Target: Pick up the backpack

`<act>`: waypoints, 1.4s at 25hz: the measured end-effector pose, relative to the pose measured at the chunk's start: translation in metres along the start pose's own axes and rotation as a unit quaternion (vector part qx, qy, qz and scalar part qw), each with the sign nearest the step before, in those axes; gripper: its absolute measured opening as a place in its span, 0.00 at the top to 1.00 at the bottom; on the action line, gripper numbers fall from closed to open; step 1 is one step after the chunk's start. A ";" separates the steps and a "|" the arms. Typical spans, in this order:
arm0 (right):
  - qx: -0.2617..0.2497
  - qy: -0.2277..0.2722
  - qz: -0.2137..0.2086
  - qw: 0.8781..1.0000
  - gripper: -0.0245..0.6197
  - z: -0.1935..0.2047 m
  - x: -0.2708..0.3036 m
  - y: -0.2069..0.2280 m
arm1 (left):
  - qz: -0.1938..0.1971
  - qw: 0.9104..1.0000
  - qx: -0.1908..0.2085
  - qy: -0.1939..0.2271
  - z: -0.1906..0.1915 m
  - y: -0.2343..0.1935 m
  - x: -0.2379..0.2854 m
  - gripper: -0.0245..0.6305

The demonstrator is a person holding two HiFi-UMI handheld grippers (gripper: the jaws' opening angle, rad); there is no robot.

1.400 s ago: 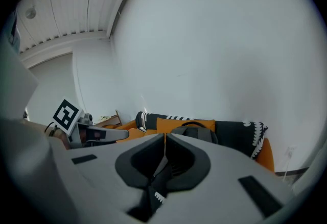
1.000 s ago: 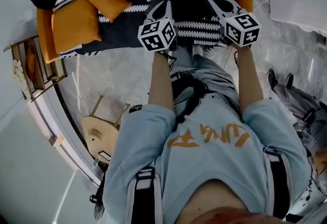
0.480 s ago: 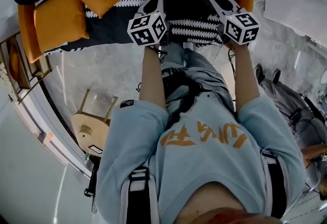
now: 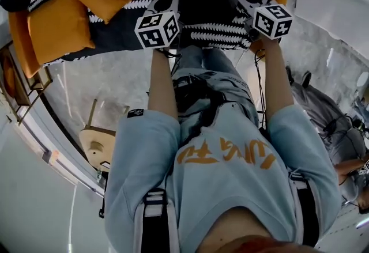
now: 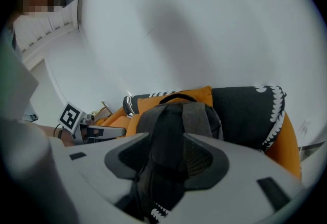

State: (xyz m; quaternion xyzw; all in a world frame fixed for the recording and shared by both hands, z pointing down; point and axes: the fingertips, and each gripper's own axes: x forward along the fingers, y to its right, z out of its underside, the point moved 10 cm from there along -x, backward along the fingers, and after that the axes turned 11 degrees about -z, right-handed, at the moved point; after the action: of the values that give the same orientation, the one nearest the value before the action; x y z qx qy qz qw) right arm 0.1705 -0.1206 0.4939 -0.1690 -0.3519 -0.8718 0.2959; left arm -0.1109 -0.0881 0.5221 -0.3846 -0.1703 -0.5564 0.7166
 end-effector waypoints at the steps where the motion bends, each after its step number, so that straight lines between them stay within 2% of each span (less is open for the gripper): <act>1: 0.001 -0.009 -0.002 1.000 0.64 -0.001 0.003 0.005 | 0.000 1.000 0.005 -0.003 -0.001 -0.001 0.003 0.92; 2: 0.000 -0.018 -0.001 1.000 0.63 -0.002 0.006 0.010 | 0.001 1.000 0.009 -0.006 -0.002 -0.003 0.007 0.91; 3: -0.001 -0.025 0.001 1.000 0.62 -0.004 0.009 0.015 | 0.002 1.000 0.012 -0.008 -0.005 -0.005 0.009 0.85; 5: -0.002 -0.036 0.008 0.999 0.61 -0.010 0.016 0.021 | 0.008 1.000 0.020 -0.014 -0.012 -0.010 0.013 0.66; 11: 0.005 -0.057 0.033 0.998 0.57 -0.020 0.038 0.056 | 0.034 0.997 0.053 -0.034 -0.025 -0.018 0.047 0.57; 14: 0.013 -0.064 0.026 0.998 0.54 -0.025 0.047 0.066 | 0.058 0.996 0.056 -0.043 -0.028 -0.019 0.058 0.56; 20: 0.033 -0.088 -0.045 0.995 0.54 -0.034 0.072 0.082 | 0.135 0.988 0.038 -0.065 -0.033 -0.017 0.082 0.56; 24: 0.063 -0.096 -0.073 0.991 0.54 -0.027 0.081 0.086 | 0.126 0.988 0.048 -0.074 -0.026 -0.016 0.090 0.56; 26: 0.067 -0.100 -0.088 0.989 0.55 -0.030 0.083 0.086 | 0.134 0.987 0.048 -0.078 -0.027 -0.016 0.092 0.57; 27: 0.065 -0.105 -0.099 0.987 0.55 -0.032 0.084 0.083 | 0.144 0.985 0.048 -0.085 -0.029 -0.015 0.093 0.61; 29: 0.058 -0.119 -0.114 0.985 0.55 -0.034 0.086 0.074 | 0.163 0.980 0.052 -0.103 -0.029 -0.010 0.093 0.77; 30: 0.054 -0.126 -0.115 0.984 0.58 -0.033 0.085 0.069 | 0.164 0.979 0.051 -0.109 -0.027 -0.007 0.092 0.82; 32: 0.057 -0.128 -0.106 0.985 0.75 -0.031 0.083 0.061 | 0.155 0.981 0.040 -0.113 -0.022 -0.003 0.089 0.89; 34: 0.066 -0.119 -0.095 0.986 0.86 -0.029 0.081 0.055 | 0.149 0.982 0.023 -0.113 -0.018 -0.002 0.086 0.89; 35: 0.070 -0.114 -0.092 0.987 0.86 -0.028 0.080 0.052 | 0.145 0.983 0.014 -0.113 -0.016 -0.001 0.084 0.89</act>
State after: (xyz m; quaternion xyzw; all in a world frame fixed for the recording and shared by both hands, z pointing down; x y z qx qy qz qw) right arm 0.1397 -0.2026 0.5411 -0.2134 -0.4580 -0.8432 0.1837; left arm -0.0878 -0.1565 0.5684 -0.4557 -0.2002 -0.3972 0.7711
